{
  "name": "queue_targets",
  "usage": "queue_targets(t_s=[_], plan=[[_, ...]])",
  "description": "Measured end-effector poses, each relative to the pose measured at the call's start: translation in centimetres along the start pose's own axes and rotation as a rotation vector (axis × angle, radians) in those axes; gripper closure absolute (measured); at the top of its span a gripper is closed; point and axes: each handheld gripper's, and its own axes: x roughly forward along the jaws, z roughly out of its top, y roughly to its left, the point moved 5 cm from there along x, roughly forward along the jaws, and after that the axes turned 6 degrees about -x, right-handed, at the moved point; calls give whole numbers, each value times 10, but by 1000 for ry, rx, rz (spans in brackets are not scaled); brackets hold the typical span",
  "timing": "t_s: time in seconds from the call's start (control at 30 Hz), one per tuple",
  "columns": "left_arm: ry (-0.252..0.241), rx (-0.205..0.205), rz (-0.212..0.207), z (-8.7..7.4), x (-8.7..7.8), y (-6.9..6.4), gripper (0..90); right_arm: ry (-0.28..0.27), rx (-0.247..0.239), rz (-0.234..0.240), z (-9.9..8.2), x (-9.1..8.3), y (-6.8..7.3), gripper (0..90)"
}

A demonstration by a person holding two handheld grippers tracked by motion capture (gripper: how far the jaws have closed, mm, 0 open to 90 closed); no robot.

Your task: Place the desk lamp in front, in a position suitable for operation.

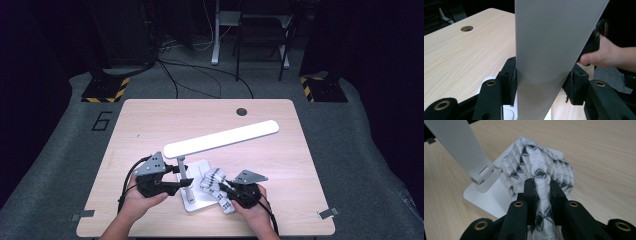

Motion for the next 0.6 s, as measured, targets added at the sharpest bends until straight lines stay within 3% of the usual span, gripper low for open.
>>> queue_targets(t_s=[0.03, 0.2, 0.37, 0.6], plan=[[1, -6, 0, 0, 0, 0, 512, 25, -21, 14, -2, 11, 6, 791], [4, -26, -8, 1, 0, 0, 504, 73, -38, 30, -10, 28, 12, 787], [-22, -44, -15, 5, -2, -1, 491, 90, -72, 27, -15, 32, 13, 788], [-44, -39, -27, 15, -7, -3, 480, 78, -70, 17, -18, 31, 17, 788]])
